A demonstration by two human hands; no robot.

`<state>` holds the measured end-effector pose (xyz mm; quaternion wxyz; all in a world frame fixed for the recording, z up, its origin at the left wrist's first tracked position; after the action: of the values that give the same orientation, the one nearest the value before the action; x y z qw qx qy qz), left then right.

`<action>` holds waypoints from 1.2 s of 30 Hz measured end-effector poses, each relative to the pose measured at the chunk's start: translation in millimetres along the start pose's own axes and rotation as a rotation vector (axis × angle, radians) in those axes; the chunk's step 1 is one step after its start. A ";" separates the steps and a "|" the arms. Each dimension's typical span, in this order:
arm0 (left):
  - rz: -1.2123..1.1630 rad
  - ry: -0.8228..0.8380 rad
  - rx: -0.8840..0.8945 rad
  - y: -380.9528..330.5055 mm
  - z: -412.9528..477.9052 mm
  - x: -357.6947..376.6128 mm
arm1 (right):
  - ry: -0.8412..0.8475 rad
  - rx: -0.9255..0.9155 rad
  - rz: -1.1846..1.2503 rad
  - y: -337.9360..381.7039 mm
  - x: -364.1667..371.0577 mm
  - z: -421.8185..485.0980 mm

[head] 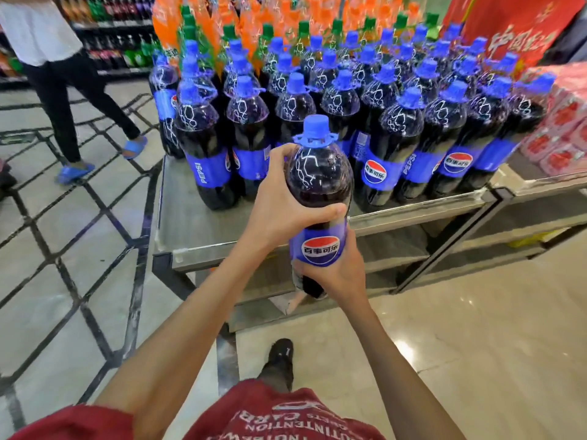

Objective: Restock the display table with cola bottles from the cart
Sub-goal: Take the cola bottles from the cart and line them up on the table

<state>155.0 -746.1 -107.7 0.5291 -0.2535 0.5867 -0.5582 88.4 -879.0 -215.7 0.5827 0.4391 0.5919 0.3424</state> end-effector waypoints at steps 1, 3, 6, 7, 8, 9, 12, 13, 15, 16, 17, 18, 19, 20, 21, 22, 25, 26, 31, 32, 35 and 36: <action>0.000 0.013 -0.001 3.9 13.1 -1.8 | -0.011 0.008 0.002 0.2 -0.5 11.8; -0.004 0.031 0.009 9.9 38.6 -5.2 | -0.032 0.024 -0.002 1.2 -2.1 35.7; -0.013 0.060 0.052 19.5 76.0 -7.9 | -0.063 0.039 -0.003 3.9 -7.1 71.9; -0.012 0.074 0.069 21.7 88.0 -8.5 | -0.078 0.043 -0.004 4.0 -9.2 83.2; -0.009 0.083 0.083 24.1 99.8 -8.7 | -0.093 0.049 -0.006 3.9 -11.2 94.0; -0.009 0.093 0.095 25.6 110.6 -8.4 | -0.106 0.054 -0.004 4.3 -13.6 103.4; -0.005 0.125 0.134 31.3 140.1 -8.3 | -0.155 0.035 0.006 5.2 -19.4 129.5; -0.003 0.140 0.143 32.7 148.9 -8.5 | -0.171 0.031 0.006 4.8 -21.4 137.0; -0.001 0.169 0.151 36.7 164.1 -9.1 | -0.198 0.023 0.008 2.9 -24.1 149.6; 0.001 0.179 0.154 38.6 170.3 -8.9 | -0.212 0.023 0.004 2.1 -25.5 155.0; 0.000 0.188 0.158 40.9 175.8 -8.6 | -0.226 0.029 -0.004 1.7 -27.0 160.1; -0.003 0.195 0.160 43.4 180.4 -7.6 | -0.234 0.037 -0.011 0.5 -28.5 164.8; -0.002 0.202 0.166 45.2 184.5 -6.4 | -0.241 0.040 -0.012 -1.2 -29.9 169.2; 0.001 0.208 0.175 46.9 188.4 -5.4 | -0.248 0.037 -0.009 -2.9 -31.1 173.2; 0.007 0.219 0.181 49.0 192.0 -4.9 | -0.254 0.029 -0.006 -4.8 -32.2 176.9; 0.012 0.236 0.184 51.3 195.3 -4.5 | -0.264 0.026 0.000 -8.1 -32.9 180.7; 0.032 0.281 0.196 59.2 201.2 -2.6 | -0.290 0.035 0.018 -19.2 -35.0 189.6; 0.038 0.284 0.191 61.7 202.2 -1.3 | -0.294 0.038 0.011 -21.8 -36.4 192.2; 0.067 0.292 0.157 72.3 201.8 2.5 | -0.328 0.029 -0.031 -32.4 -36.7 199.5; 0.071 0.299 0.154 74.2 202.6 2.4 | -0.331 0.035 -0.045 -33.8 -35.0 201.2; 0.081 0.305 0.140 79.3 204.9 0.8 | -0.351 0.055 -0.080 -39.0 -29.7 205.6; 0.089 0.312 0.135 80.0 205.5 0.8 | -0.358 0.066 -0.079 -40.3 -28.9 206.4</action>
<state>364.0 -806.4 -144.2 0.4717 -0.1015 0.6337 -0.6047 286.1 -942.8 -259.3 0.6772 0.4883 0.5063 0.2159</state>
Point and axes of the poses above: each hand's wrist, its own z-axis towards the middle knuckle, its own x-axis out of the palm, y = z × x, the point moved 1 cm from there along z, towards the middle knuckle, and after that the axes turned 13 degrees about y, right-handed, at the moved point
